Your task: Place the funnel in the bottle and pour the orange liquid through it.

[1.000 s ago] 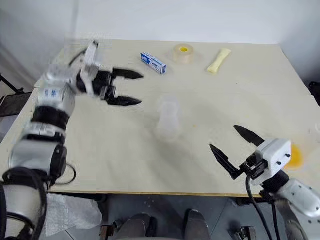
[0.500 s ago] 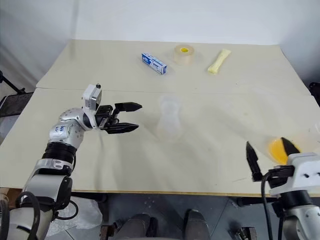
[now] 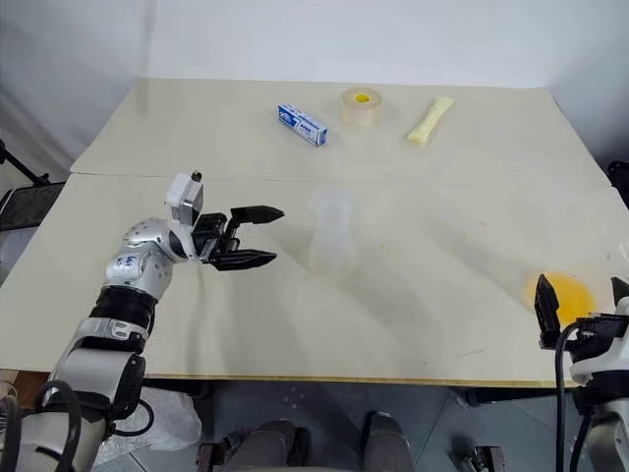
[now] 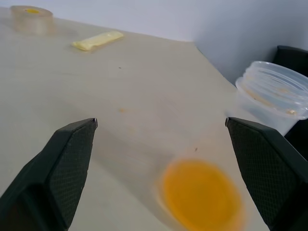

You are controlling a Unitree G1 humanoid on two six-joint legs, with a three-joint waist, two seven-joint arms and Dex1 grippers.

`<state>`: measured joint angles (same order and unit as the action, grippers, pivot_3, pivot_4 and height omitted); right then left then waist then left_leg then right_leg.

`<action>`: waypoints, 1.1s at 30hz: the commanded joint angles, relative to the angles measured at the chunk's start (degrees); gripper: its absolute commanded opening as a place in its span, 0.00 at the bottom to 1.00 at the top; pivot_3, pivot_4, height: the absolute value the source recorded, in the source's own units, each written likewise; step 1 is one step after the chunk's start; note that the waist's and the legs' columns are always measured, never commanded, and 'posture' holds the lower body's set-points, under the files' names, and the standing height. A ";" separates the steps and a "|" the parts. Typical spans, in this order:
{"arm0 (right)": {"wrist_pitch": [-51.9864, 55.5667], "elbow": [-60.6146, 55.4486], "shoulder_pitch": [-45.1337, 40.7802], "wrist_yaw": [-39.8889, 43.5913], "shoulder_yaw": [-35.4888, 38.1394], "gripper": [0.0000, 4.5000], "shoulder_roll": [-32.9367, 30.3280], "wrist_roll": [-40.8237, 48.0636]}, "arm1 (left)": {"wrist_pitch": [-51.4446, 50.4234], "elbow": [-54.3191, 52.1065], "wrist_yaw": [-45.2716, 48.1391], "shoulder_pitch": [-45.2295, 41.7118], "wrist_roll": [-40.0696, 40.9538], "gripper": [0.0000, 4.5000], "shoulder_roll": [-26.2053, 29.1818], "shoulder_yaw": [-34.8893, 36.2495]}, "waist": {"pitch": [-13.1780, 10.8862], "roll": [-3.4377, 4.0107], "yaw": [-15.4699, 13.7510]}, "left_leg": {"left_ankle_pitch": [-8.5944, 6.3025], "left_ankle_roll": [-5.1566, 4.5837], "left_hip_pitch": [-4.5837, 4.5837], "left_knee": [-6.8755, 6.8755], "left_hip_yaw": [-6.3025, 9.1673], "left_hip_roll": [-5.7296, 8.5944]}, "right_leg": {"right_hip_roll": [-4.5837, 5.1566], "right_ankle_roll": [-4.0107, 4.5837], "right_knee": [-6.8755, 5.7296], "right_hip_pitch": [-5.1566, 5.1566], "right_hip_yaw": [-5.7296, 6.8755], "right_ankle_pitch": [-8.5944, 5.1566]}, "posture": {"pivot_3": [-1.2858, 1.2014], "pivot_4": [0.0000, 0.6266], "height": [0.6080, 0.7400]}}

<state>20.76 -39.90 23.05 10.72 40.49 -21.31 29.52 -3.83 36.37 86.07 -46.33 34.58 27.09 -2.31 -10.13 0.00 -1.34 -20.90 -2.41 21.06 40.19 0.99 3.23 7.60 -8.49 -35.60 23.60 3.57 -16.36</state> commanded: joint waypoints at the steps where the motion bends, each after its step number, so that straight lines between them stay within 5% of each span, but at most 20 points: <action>1: -0.09 0.47 -0.01 -0.57 3.79 1.00 -1.16 0.38 | -0.68 -4.77 6.43 1.50 1.91 1.00 0.26 0.42 | 0.00 0.01 -0.01 | 0.00 0.00 0.00 0.00 0.00 0.00 | 0.00 0.00 0.00 0.00 -0.01 0.00 | 0.52 0.24 1.00; 33: 0.68 15.32 -9.51 0.55 7.62 1.00 -7.67 0.75 | -4.92 -12.37 4.73 6.70 1.85 1.00 2.62 4.26 | 0.12 0.20 0.07 | 0.00 0.00 -0.02 -0.03 -0.02 -0.01 | 0.01 0.00 0.05 -0.01 -0.07 0.00 | 0.52 0.24 1.00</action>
<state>21.80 -24.63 13.94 10.95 47.19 -27.60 30.27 -8.72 26.47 86.06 -39.80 35.90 29.32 1.17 -10.01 0.19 -1.27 -20.90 -2.41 21.04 40.16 0.97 3.22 7.61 -8.49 -35.55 23.60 3.50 -16.37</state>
